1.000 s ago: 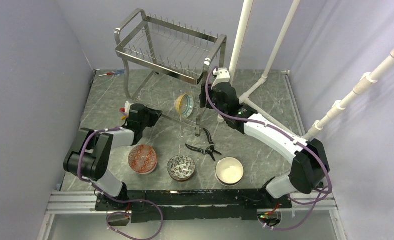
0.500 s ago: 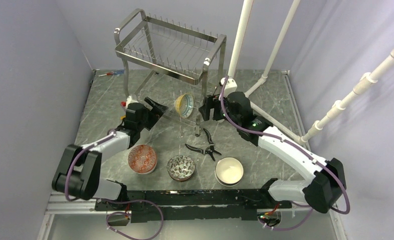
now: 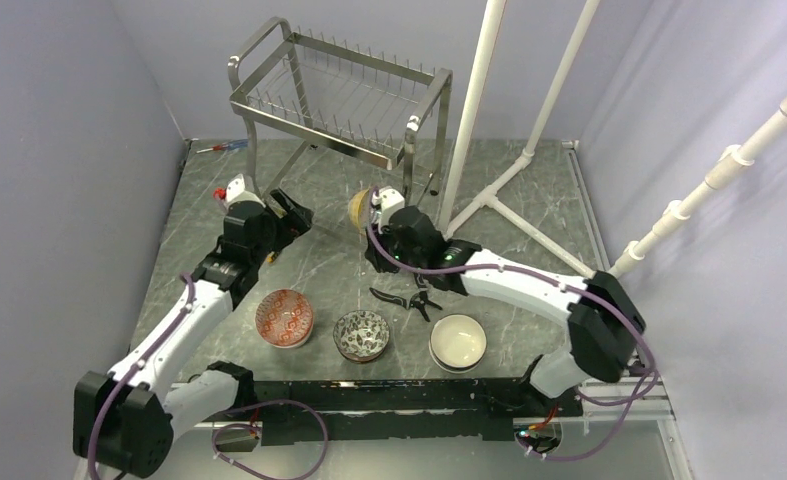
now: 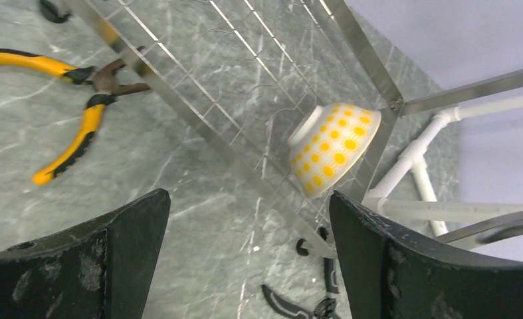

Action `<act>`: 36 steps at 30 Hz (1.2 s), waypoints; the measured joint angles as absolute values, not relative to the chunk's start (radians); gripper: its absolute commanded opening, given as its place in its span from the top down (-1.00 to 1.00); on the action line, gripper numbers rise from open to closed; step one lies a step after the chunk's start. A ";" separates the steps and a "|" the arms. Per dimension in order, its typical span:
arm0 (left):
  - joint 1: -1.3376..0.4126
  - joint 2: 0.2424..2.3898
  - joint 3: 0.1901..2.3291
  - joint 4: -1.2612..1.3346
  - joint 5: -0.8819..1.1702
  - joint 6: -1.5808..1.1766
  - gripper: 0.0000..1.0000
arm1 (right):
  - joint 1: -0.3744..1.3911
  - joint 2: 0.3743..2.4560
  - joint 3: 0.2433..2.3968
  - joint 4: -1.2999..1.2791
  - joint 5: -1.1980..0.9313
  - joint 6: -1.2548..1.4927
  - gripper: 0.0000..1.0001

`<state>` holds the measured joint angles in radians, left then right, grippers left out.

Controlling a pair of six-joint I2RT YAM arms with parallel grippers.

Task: Load the bowls into the dish rack
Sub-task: Adjust the dish rack at the center of the board.

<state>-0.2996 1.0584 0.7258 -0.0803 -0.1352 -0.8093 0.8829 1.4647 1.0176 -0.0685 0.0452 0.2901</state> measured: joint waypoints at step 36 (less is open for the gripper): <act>-0.300 0.892 0.721 -0.351 -0.170 -0.716 -0.88 | 0.713 1.749 1.201 -0.199 0.553 0.256 0.65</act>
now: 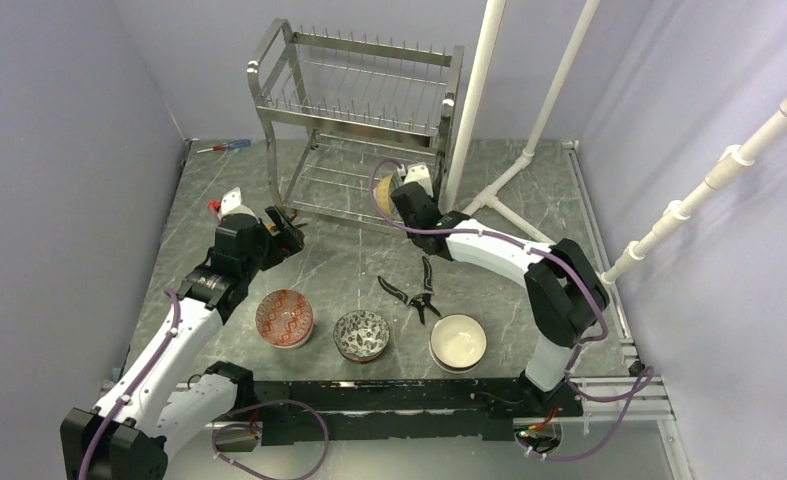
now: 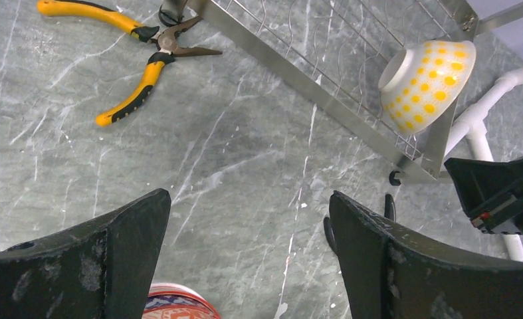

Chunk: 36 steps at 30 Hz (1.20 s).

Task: Load the bowls into the dish rack
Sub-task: Adjust the dish rack at the center of the board, then pick up the bowl from the center of the board.

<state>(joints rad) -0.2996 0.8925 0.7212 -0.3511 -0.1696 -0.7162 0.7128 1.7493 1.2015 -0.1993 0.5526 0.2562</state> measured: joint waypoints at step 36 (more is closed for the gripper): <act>-0.299 0.740 0.595 -0.303 0.225 -0.542 -0.83 | 0.858 1.417 0.804 -0.160 -0.290 0.504 -0.07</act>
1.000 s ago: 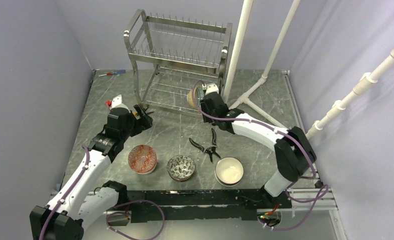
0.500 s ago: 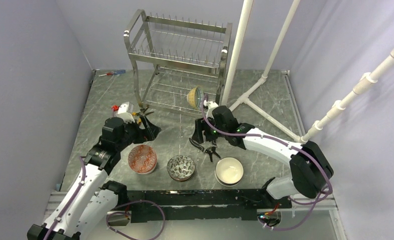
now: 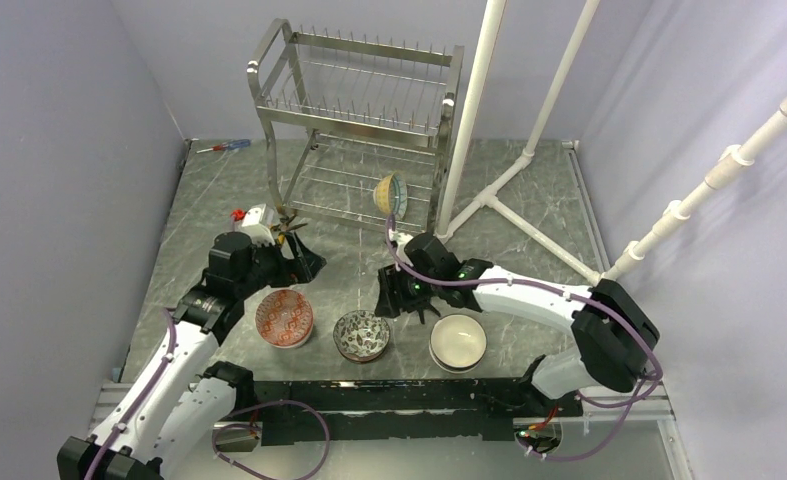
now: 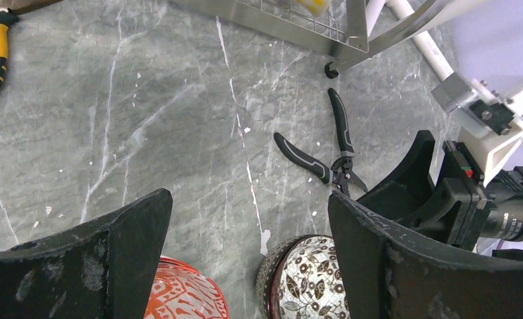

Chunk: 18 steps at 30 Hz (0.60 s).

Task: Load the bowls into the dish rack
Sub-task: Pick up the bowl from the center of the board.

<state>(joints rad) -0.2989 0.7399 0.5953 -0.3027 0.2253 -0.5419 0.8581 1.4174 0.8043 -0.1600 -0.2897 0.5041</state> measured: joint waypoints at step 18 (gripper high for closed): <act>-0.299 0.787 0.595 -0.278 0.224 -0.543 -0.82 | 1.018 1.507 0.953 -0.439 -0.164 0.514 0.36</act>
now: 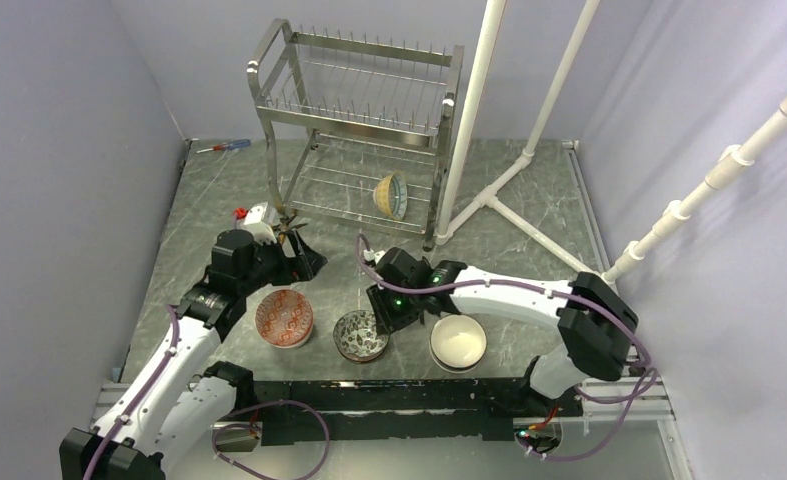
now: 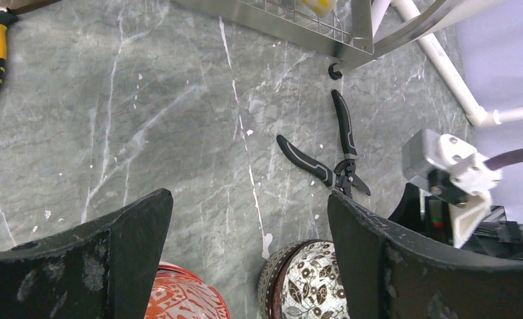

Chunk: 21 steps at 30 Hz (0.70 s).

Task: Load the bowls into the dish rack
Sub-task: Pick up the bowl from the center of the board.

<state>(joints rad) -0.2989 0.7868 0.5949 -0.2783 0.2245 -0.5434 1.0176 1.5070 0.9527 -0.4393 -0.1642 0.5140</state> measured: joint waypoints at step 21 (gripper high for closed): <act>-0.299 0.780 0.576 -0.274 0.224 -0.547 -0.81 | 1.071 1.586 1.071 -0.579 -0.004 0.467 1.00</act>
